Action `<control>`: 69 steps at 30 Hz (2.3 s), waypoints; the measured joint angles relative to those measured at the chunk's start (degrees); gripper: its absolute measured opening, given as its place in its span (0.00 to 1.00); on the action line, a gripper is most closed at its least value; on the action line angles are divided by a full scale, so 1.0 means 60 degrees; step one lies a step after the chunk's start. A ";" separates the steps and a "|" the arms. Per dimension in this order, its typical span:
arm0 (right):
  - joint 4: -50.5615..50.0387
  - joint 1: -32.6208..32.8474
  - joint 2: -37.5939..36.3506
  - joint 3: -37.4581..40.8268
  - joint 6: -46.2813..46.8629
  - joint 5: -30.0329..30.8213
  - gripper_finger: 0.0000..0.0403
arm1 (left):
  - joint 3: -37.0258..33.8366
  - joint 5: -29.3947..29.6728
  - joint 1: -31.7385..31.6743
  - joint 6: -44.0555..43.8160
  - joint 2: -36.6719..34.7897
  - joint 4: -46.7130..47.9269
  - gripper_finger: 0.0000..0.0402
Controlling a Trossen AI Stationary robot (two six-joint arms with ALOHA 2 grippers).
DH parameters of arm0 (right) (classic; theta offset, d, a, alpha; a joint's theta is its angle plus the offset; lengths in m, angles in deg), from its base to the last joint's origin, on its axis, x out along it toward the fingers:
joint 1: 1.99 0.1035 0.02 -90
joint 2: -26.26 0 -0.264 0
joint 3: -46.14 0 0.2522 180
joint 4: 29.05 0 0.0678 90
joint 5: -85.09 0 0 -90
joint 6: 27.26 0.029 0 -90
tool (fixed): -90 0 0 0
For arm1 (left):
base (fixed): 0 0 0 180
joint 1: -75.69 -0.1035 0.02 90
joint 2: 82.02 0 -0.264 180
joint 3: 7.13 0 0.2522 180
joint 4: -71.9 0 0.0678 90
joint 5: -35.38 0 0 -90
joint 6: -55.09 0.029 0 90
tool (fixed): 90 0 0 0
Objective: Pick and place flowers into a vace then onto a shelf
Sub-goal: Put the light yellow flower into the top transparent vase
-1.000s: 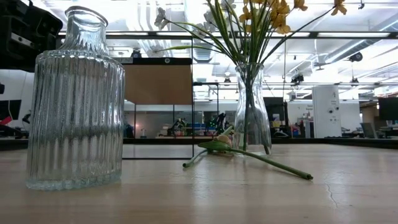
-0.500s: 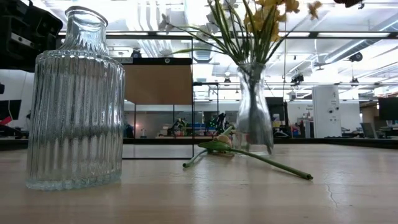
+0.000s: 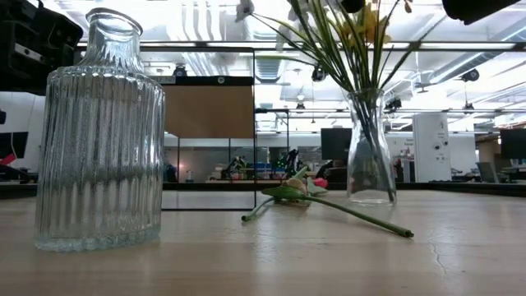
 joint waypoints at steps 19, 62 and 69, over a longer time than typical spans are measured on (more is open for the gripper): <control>0.2046 0.0172 -0.0080 0.0006 -0.1559 0.1869 0.03 | 0.0001 0.0000 0.0000 -0.0003 0.0000 0.0000 0.00; 0.1932 0.1125 -0.0087 0.0694 -0.1998 0.5449 0.03 | 0.0004 0.0000 0.0000 0.0000 0.0001 0.0001 0.00; 0.1929 0.1217 -0.0087 0.0606 -0.2390 0.5468 0.16 | 0.0004 0.0000 0.0000 -0.0004 0.0004 0.0001 0.00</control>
